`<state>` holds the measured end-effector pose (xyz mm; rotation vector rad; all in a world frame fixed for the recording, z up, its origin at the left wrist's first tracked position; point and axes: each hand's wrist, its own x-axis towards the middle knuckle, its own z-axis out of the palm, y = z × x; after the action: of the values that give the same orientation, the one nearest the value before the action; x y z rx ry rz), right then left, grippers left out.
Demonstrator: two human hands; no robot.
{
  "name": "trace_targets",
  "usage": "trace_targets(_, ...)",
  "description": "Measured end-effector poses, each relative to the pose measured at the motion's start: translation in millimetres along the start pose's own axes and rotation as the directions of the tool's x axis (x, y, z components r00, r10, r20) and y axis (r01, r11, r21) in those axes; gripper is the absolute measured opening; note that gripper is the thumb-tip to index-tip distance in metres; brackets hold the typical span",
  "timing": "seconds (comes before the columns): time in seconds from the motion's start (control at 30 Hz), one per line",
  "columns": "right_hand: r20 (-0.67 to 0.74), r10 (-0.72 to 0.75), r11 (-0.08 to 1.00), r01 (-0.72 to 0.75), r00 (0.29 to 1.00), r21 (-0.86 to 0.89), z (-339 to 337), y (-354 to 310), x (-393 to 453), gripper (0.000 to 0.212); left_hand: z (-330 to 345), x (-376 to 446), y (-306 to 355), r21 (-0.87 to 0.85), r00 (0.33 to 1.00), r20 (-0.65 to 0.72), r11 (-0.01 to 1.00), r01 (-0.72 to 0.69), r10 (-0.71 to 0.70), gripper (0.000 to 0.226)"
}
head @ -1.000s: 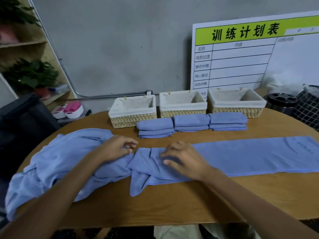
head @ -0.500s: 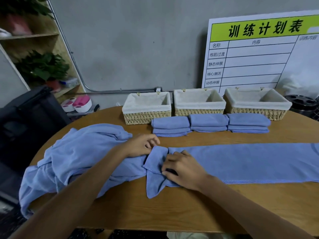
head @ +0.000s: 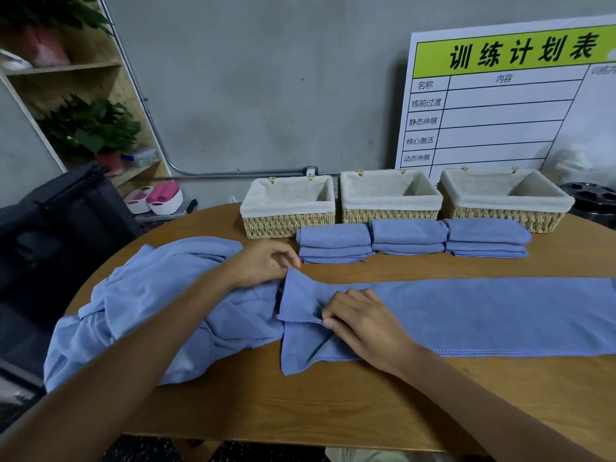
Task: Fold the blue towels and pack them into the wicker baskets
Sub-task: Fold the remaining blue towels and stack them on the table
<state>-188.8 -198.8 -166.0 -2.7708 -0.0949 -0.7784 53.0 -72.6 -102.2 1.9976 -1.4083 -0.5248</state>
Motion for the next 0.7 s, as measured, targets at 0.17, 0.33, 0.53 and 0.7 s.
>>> trace_targets(0.17,-0.039,-0.014,0.999,0.016,0.999,0.039,-0.2,0.8,0.8,0.026,-7.5,-4.7,2.7,0.004,0.999,0.020,0.999,0.046,-0.046,0.023)
trace_targets(0.33,0.042,-0.126,0.992,0.127,0.991,-0.016,7.6,-0.5,-1.8,0.011,-8.8,-5.4,1.0,0.070,0.999,0.014,0.997,0.044,-0.045,0.028)
trace_targets(0.53,0.128,-0.244,0.968,0.251,0.961,-0.034,14.6,-0.7,-7.3,0.008,7.5,-9.4,-17.5,0.100,0.999,-0.034,0.994,0.043,-0.040,0.033)
trace_targets(0.7,0.290,-0.221,0.975,0.218,0.931,0.045,7.8,-6.6,0.6,0.024,4.9,-8.4,-8.3,0.214,0.999,-0.020,0.976,0.039,-0.036,0.045)
